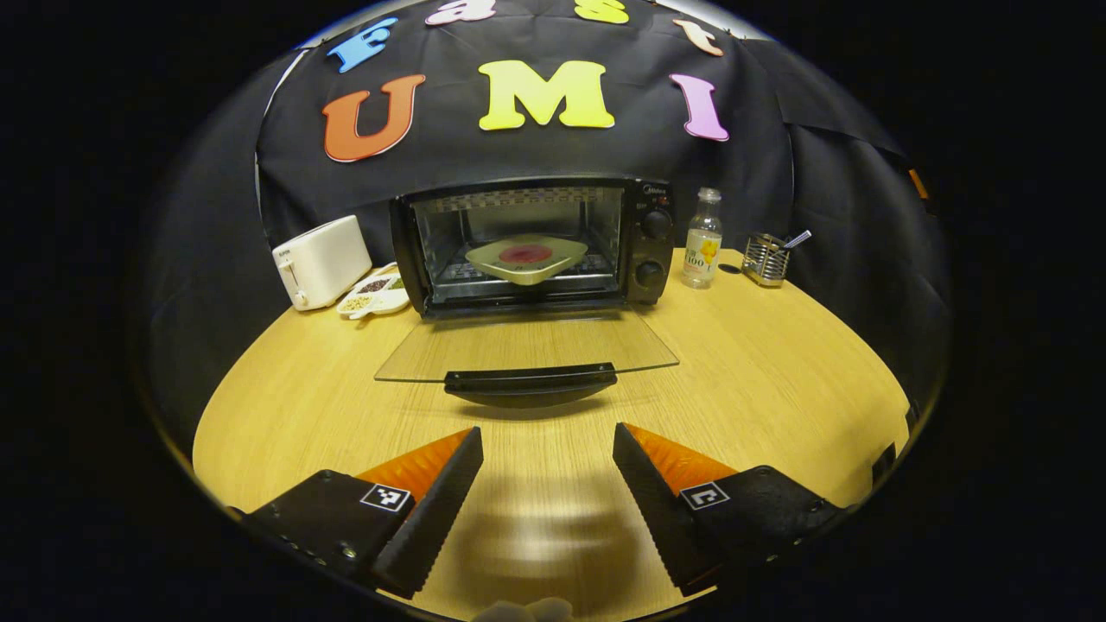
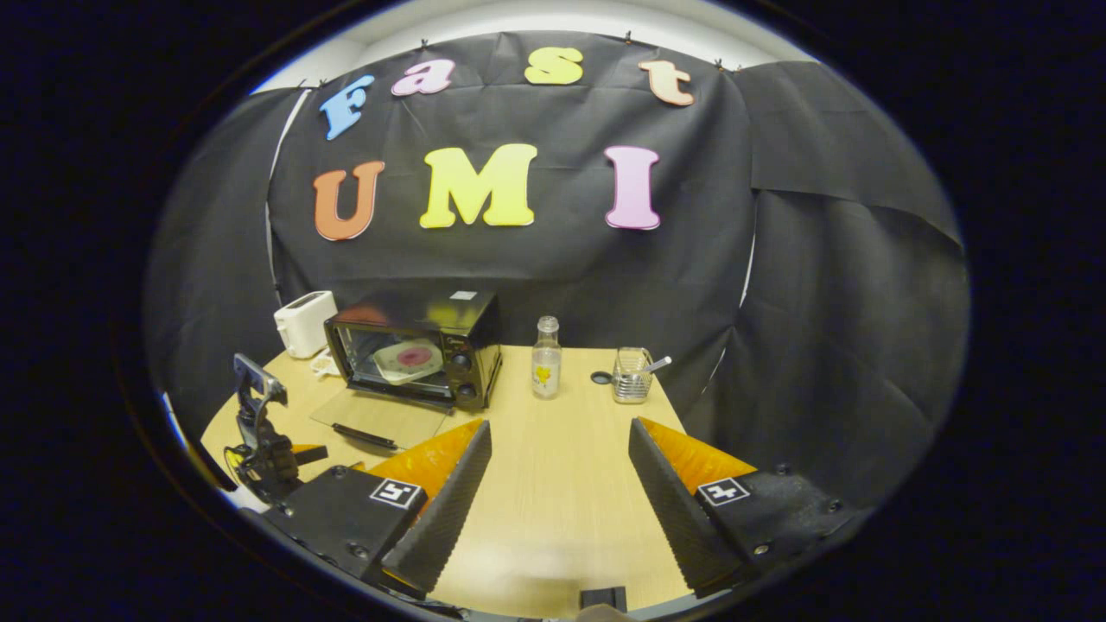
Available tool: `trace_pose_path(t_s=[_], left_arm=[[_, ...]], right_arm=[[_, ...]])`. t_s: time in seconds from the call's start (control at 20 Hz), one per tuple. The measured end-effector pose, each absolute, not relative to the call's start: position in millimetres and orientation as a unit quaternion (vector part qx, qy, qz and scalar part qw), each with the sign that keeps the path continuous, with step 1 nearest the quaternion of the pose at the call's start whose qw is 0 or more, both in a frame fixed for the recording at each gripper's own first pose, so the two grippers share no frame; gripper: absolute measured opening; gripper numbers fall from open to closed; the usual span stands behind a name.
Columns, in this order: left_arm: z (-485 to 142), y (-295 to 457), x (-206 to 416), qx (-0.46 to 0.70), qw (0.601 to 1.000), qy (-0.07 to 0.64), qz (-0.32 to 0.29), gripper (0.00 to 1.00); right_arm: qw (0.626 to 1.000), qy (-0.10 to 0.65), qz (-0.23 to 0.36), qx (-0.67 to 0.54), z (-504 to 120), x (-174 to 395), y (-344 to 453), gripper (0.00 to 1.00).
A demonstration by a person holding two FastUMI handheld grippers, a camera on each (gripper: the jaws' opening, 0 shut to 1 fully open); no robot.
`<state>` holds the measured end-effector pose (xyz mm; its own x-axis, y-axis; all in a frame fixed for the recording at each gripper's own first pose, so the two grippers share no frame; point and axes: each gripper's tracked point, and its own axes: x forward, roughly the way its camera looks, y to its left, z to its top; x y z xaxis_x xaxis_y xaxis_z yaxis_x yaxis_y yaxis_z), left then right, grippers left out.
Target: Open the electric oven with the left hand, put the food in, and close the electric oven.
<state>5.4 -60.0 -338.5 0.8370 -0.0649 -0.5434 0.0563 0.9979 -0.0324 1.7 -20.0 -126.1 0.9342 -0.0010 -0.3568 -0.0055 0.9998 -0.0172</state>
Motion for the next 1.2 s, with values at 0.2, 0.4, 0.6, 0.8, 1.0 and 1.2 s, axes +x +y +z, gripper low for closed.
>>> trace_pose_path(t_s=[0.2, 0.4, 0.6, 0.8, 1.0, 1.2], left_arm=[[-356, -62, 25, -0.01, 0.956, 0.292, -0.025, 0.97], [-375, -54, 41, -0.015, 0.952, 0.305, -0.018, 0.97], [-384, -48, 51, -0.013, 0.951, 0.308, -0.013, 0.97], [-382, -46, 58, -0.011, 0.95, 0.31, -0.014, 0.97], [-370, -44, 62, -0.01, 0.953, 0.302, -0.017, 0.97], [-345, -41, 72, -0.004, 0.958, 0.286, -0.019, 0.97]], right_arm=[[0.981, 0.191, -0.009, 0.001, -131, 6, -29, 1.0], [0.98, 0.199, -0.023, 0.003, -135, 5, -36, 1.0], [0.978, 0.203, -0.036, 0.008, -137, 2, -42, 1.0], [0.978, 0.203, -0.044, 0.014, -138, -1, -42, 1.0], [0.979, 0.198, -0.046, 0.021, -134, -2, -42, 0.96], [0.979, 0.195, -0.051, 0.033, -135, -4, -42, 0.96]])
